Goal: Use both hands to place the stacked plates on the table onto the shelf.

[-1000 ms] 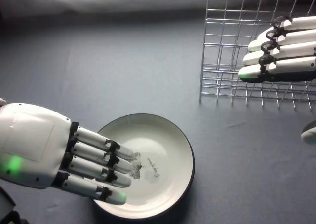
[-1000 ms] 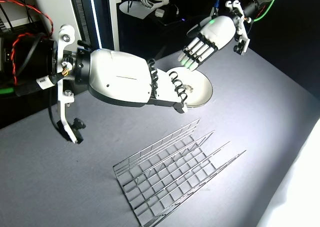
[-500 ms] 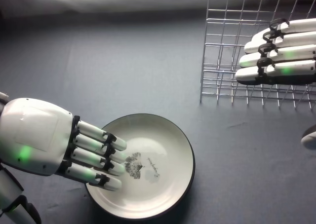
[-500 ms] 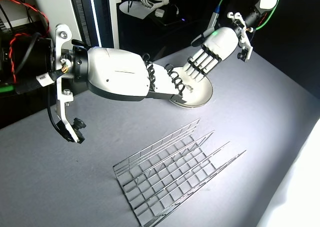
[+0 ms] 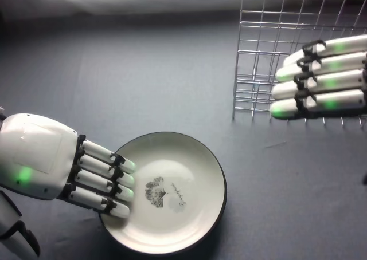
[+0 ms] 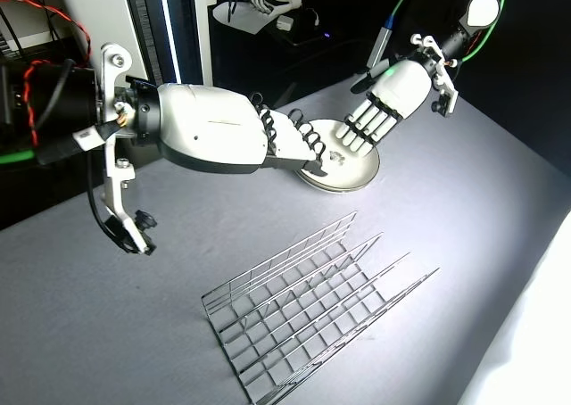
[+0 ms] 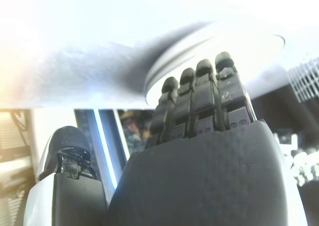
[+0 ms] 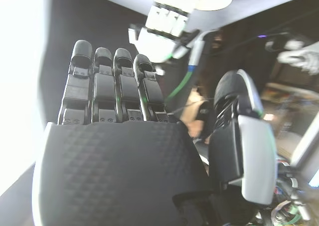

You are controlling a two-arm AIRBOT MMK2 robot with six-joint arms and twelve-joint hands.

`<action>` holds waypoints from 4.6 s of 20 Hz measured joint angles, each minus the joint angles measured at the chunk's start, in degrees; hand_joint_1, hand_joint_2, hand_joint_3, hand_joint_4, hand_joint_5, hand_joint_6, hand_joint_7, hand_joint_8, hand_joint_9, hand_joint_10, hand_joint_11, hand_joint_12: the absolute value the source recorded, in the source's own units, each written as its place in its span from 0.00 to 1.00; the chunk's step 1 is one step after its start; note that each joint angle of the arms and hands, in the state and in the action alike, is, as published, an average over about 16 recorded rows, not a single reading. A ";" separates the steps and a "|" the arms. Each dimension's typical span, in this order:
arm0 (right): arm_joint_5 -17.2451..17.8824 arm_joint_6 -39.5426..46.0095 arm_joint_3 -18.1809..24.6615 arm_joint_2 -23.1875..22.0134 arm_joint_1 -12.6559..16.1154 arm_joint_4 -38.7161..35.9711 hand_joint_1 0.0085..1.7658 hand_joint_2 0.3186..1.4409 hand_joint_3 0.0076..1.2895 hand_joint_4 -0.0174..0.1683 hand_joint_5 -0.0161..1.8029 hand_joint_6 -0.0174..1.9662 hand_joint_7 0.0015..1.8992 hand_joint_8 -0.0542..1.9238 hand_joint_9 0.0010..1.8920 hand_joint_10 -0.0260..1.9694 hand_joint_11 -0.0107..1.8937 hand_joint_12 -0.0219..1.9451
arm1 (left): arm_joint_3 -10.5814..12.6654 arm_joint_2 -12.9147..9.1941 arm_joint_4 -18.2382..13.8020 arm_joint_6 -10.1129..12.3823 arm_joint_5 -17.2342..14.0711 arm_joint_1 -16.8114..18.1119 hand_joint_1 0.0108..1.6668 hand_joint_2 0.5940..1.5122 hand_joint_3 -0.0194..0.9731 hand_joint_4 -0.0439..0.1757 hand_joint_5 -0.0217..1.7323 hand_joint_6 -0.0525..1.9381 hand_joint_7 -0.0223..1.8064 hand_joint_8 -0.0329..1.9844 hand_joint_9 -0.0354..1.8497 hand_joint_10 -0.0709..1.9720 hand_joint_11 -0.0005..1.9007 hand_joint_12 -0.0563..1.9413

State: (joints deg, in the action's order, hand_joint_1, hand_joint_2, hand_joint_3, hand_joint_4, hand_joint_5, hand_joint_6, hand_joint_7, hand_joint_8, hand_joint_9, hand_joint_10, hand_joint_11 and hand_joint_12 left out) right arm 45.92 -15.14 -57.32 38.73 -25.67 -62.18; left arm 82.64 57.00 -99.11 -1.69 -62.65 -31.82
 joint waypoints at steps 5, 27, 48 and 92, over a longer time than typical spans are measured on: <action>2.53 -0.05 -1.71 1.23 0.01 -4.20 0.40 0.65 0.01 0.10 0.04 0.02 0.03 0.03 0.03 0.01 0.02 0.19 | 1.27 0.61 -0.42 -0.61 0.10 -0.46 0.00 0.59 0.04 0.19 0.02 0.02 0.02 0.02 0.03 0.04 0.01 0.02; 0.03 -0.08 -3.32 8.76 0.31 -6.88 0.69 0.66 0.01 0.10 0.08 0.02 0.04 0.03 0.06 0.01 0.02 0.40 | -1.14 3.61 -0.86 -0.76 2.38 -0.64 0.00 0.57 0.03 0.18 0.01 0.02 0.01 0.01 0.02 0.04 0.01 0.02; -7.45 -0.10 -4.64 18.73 -1.98 -5.89 0.69 0.66 0.01 0.10 0.20 0.02 0.18 0.03 0.19 0.02 0.03 0.52 | -3.26 7.77 -0.33 1.55 4.54 2.34 0.00 0.57 0.04 0.19 0.02 0.02 0.01 0.01 0.02 0.04 0.01 0.02; -9.82 0.12 -2.28 20.57 6.11 6.43 0.75 0.57 0.01 0.10 0.56 0.44 0.56 0.37 0.53 0.53 0.47 0.50 | -7.00 -9.46 7.56 10.01 2.79 9.16 0.00 0.57 0.04 0.20 0.02 0.03 0.02 0.01 0.03 0.04 0.01 0.03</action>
State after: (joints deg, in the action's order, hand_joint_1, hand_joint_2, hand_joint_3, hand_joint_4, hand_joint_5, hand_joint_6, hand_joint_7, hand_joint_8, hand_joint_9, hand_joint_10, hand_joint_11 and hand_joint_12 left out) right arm 36.10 -15.02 -59.60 59.31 -19.56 -55.75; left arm 75.63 47.55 -91.55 8.32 -59.86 -22.66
